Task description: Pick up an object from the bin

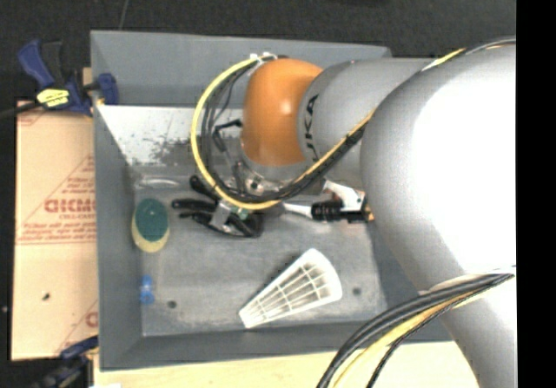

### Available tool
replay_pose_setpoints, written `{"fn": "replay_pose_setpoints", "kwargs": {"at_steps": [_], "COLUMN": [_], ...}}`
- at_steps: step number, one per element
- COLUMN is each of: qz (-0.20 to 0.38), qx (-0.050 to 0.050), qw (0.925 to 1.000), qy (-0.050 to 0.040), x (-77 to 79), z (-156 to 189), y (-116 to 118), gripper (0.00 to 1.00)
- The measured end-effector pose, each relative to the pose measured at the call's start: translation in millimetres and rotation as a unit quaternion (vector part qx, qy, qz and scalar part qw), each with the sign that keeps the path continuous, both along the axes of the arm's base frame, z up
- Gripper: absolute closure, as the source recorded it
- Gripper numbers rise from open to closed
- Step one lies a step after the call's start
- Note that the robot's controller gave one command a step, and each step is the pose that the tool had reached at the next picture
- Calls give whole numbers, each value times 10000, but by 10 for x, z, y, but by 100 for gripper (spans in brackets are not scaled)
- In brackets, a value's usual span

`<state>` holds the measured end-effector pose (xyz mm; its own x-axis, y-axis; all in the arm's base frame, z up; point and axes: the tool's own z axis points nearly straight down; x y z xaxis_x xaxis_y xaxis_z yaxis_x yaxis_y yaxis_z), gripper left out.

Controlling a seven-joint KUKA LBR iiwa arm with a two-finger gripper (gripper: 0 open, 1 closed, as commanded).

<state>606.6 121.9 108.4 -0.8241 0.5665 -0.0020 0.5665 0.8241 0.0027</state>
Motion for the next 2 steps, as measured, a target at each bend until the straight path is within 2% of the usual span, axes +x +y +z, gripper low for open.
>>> {"fn": "replay_pose_setpoints", "kwargs": {"at_steps": [1,2], "qz": [6,8], "qx": [4,7], "qw": [10000,10000], "qy": [-31,-60], "x": [19,35], "z": [463,675], "y": [-2,-14], "gripper": [100,100]}}
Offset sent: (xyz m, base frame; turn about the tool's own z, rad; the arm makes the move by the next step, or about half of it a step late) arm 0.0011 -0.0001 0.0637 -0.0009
